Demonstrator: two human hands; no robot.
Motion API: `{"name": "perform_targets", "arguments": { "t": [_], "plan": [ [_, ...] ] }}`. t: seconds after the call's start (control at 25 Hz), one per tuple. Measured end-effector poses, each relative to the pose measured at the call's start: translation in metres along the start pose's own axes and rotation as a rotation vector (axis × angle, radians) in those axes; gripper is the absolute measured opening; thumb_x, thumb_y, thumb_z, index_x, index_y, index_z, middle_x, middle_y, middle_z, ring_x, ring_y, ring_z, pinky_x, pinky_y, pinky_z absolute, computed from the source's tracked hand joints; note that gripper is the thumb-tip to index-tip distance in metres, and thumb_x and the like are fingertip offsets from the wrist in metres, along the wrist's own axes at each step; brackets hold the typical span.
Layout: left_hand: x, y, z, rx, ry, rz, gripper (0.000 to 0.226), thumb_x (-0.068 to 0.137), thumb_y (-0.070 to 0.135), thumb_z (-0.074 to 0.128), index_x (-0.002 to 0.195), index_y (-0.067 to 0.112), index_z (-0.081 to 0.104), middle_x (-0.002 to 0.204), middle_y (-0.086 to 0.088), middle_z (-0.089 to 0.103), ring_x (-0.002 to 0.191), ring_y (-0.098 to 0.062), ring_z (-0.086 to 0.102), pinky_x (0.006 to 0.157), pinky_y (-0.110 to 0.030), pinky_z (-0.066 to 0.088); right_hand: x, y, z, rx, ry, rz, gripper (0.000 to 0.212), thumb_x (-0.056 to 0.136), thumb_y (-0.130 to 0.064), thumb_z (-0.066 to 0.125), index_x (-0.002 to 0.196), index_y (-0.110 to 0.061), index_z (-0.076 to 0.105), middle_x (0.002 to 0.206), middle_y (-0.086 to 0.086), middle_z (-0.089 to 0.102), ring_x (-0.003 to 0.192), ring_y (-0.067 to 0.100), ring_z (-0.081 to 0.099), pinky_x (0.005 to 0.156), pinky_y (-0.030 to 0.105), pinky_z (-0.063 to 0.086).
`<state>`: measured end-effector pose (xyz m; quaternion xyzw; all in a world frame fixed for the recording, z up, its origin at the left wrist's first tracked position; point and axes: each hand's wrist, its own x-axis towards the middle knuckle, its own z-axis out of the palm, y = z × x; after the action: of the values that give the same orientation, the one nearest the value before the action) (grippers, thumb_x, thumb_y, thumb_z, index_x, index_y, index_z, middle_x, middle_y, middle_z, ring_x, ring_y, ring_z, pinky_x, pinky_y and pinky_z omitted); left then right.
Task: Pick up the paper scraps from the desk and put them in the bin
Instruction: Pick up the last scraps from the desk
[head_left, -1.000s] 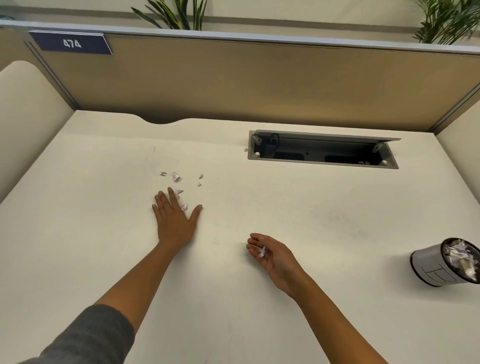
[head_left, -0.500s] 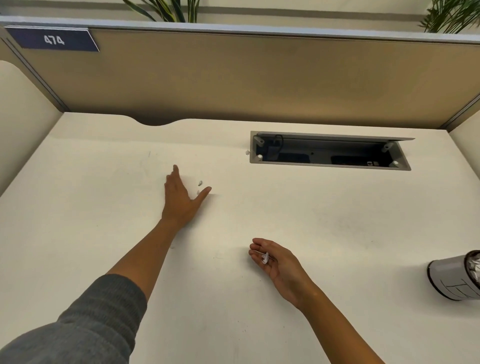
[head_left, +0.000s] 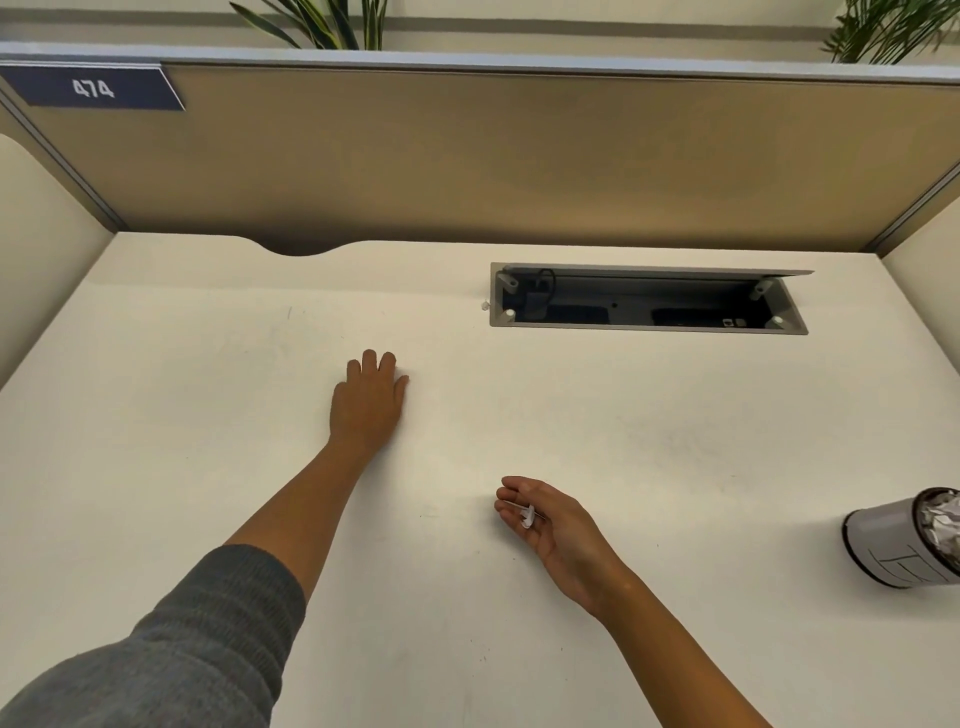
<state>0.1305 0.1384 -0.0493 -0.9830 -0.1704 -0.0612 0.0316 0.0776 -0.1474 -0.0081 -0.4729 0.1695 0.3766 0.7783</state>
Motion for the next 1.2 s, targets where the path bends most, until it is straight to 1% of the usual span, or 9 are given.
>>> {"name": "perform_targets", "arguments": {
  "t": [0.08, 0.2, 0.32, 0.4, 0.56, 0.64, 0.88, 1.12, 1.2],
  "plan": [
    [-0.005, 0.0, -0.005, 0.004, -0.035, 0.006, 0.03, 0.1, 0.03, 0.049, 0.112, 0.005, 0.06, 0.097, -0.015, 0.059, 0.074, -0.032, 0.059, 0.049, -0.034, 0.04, -0.002, 0.001, 0.0, 0.006, -0.002, 0.005, 0.025, 0.1, -0.01, 0.052, 0.114, 0.005, 0.066, 0.099, 0.012, 0.072, 0.097, 0.023, 0.069, 0.088, 0.026, 0.058],
    [-0.017, -0.002, -0.007, 0.075, -0.017, 0.063, 0.017, 0.077, 0.018, 0.08, 0.076, 0.006, 0.068, 0.064, -0.009, 0.06, 0.04, -0.024, 0.056, 0.034, -0.022, 0.038, -0.005, 0.006, 0.002, 0.022, -0.009, 0.022, 0.023, 0.1, -0.01, 0.052, 0.112, 0.003, 0.068, 0.098, 0.012, 0.073, 0.095, 0.022, 0.071, 0.084, 0.025, 0.059],
    [-0.024, 0.003, -0.008, -0.009, -0.202, 0.042, 0.007, 0.094, 0.008, 0.055, 0.091, 0.005, 0.061, 0.085, -0.011, 0.064, 0.064, -0.026, 0.066, 0.054, -0.033, 0.051, -0.008, 0.01, 0.003, 0.055, -0.017, 0.041, 0.023, 0.099, -0.009, 0.054, 0.111, 0.004, 0.068, 0.097, 0.012, 0.073, 0.095, 0.022, 0.071, 0.083, 0.026, 0.059],
    [-0.031, 0.012, -0.007, -0.215, -0.212, -0.152, 0.024, 0.102, 0.014, 0.034, 0.102, 0.004, 0.056, 0.099, -0.013, 0.062, 0.087, -0.031, 0.064, 0.072, -0.037, 0.048, -0.01, 0.013, 0.003, 0.097, -0.017, 0.062, 0.023, 0.098, -0.009, 0.056, 0.111, 0.005, 0.069, 0.099, 0.014, 0.073, 0.096, 0.024, 0.072, 0.083, 0.027, 0.059],
    [-0.068, 0.05, -0.03, -0.689, -0.132, -0.268, 0.036, 0.098, 0.018, 0.045, 0.062, 0.011, 0.041, 0.059, -0.007, 0.049, 0.055, -0.021, 0.045, 0.057, -0.033, 0.034, -0.012, 0.014, 0.001, 0.232, 0.038, 0.107, 0.021, 0.093, -0.004, 0.062, 0.108, 0.008, 0.07, 0.099, 0.017, 0.072, 0.092, 0.026, 0.073, 0.083, 0.031, 0.061],
    [-0.093, 0.078, -0.044, -0.848, -0.112, -0.225, 0.04, 0.095, 0.019, 0.049, 0.058, 0.013, 0.036, 0.051, 0.001, 0.038, 0.049, -0.012, 0.031, 0.051, -0.028, 0.028, -0.015, 0.014, 0.002, 0.301, 0.088, 0.105, 0.017, 0.093, -0.003, 0.062, 0.103, 0.008, 0.07, 0.097, 0.018, 0.07, 0.089, 0.026, 0.072, 0.083, 0.031, 0.061],
    [-0.151, 0.154, -0.069, -1.246, -0.09, -0.215, 0.04, 0.092, 0.027, 0.054, 0.055, 0.019, 0.041, 0.048, 0.008, 0.043, 0.047, -0.005, 0.039, 0.048, -0.013, 0.031, -0.025, 0.018, 0.01, 0.464, 0.078, 0.113, 0.027, 0.101, -0.021, 0.049, 0.111, -0.002, 0.066, 0.1, 0.012, 0.069, 0.096, 0.023, 0.065, 0.089, 0.032, 0.051],
    [-0.174, 0.177, -0.08, -1.259, 0.088, -0.188, 0.025, 0.08, 0.03, 0.057, 0.062, 0.026, 0.04, 0.064, 0.009, 0.048, 0.063, -0.01, 0.046, 0.056, -0.019, 0.039, -0.042, 0.026, 0.02, 0.75, -0.132, 0.067, 0.011, 0.082, -0.017, 0.058, 0.083, -0.007, 0.061, 0.073, 0.003, 0.06, 0.068, 0.015, 0.066, 0.065, 0.027, 0.056],
    [-0.174, 0.172, -0.087, -1.305, 0.163, -0.15, 0.019, 0.08, 0.025, 0.059, 0.069, 0.028, 0.044, 0.074, 0.01, 0.05, 0.071, -0.015, 0.052, 0.061, -0.022, 0.044, -0.044, 0.029, 0.018, 0.776, -0.143, 0.092, 0.01, 0.085, -0.014, 0.059, 0.089, -0.006, 0.062, 0.079, 0.004, 0.061, 0.076, 0.015, 0.066, 0.072, 0.027, 0.054]
  ]
}}
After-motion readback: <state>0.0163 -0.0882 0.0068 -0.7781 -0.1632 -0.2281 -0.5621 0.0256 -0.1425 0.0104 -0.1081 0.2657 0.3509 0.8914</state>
